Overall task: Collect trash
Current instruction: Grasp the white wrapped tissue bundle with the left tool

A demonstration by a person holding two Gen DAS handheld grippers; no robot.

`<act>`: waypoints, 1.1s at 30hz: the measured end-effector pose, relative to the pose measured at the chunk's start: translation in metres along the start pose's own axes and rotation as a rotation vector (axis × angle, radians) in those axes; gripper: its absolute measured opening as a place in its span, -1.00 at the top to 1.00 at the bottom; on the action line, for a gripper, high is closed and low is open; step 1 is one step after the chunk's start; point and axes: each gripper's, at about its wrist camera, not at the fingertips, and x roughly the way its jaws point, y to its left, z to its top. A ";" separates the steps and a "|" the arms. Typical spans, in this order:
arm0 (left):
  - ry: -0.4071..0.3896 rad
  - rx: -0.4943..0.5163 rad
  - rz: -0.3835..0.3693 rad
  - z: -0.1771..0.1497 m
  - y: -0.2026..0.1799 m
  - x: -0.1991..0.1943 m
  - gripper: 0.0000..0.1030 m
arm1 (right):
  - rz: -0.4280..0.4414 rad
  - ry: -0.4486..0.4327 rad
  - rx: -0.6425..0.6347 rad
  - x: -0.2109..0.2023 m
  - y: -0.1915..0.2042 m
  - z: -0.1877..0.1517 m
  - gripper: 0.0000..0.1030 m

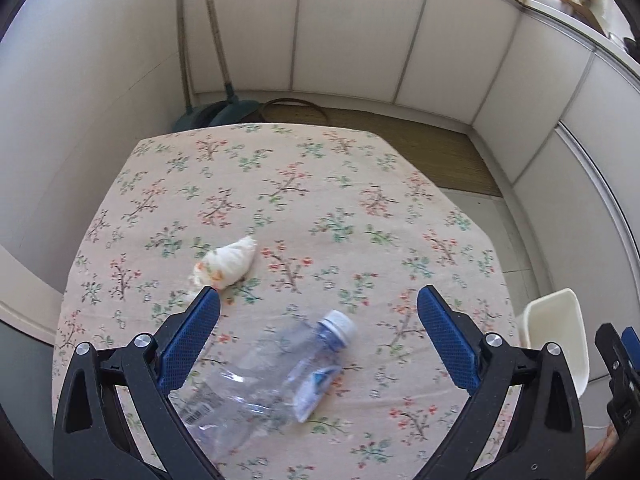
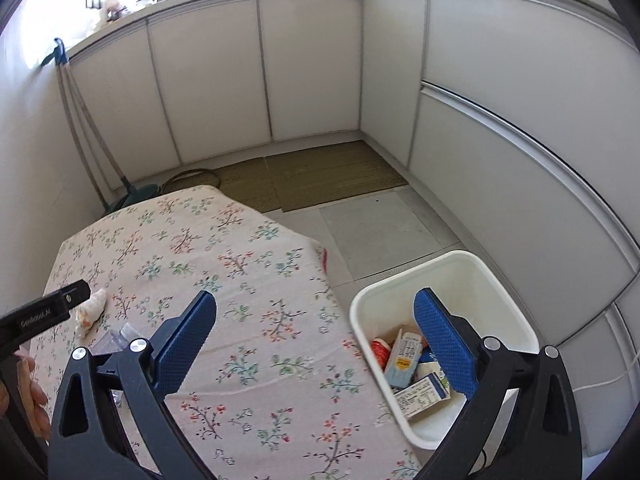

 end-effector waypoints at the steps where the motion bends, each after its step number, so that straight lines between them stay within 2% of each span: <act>1: 0.011 -0.008 0.018 0.003 0.012 0.006 -0.84 | 0.009 0.007 -0.020 0.003 0.010 -0.002 -0.87; 6: 0.062 -0.030 0.091 0.016 0.060 0.036 -0.84 | 0.055 0.055 -0.099 0.014 0.054 -0.011 -0.87; 11: 0.131 0.000 0.090 0.021 0.083 0.067 -0.80 | 0.120 0.136 -0.101 0.028 0.079 -0.020 -0.87; 15: 0.222 0.060 0.037 0.019 0.078 0.096 -0.58 | 0.251 0.284 -0.001 0.052 0.085 -0.030 -0.87; 17: 0.248 0.094 0.045 0.017 0.074 0.107 -0.42 | 0.311 0.369 0.062 0.065 0.087 -0.038 -0.87; 18: 0.255 0.104 0.046 0.017 0.074 0.112 -0.37 | 0.334 0.407 0.088 0.072 0.088 -0.042 -0.87; 20: 0.274 0.112 0.045 0.016 0.075 0.119 -0.09 | 0.364 0.455 0.126 0.081 0.091 -0.048 -0.87; 22: 0.297 0.099 0.026 0.015 0.080 0.125 0.00 | 0.381 0.485 0.142 0.086 0.097 -0.052 -0.87; 28: 0.269 0.040 -0.030 0.009 0.093 0.106 0.21 | 0.446 0.575 0.185 0.100 0.114 -0.065 -0.87; 33: 0.176 -0.051 -0.081 0.009 0.113 0.052 0.21 | 0.500 0.645 0.238 0.113 0.131 -0.077 -0.87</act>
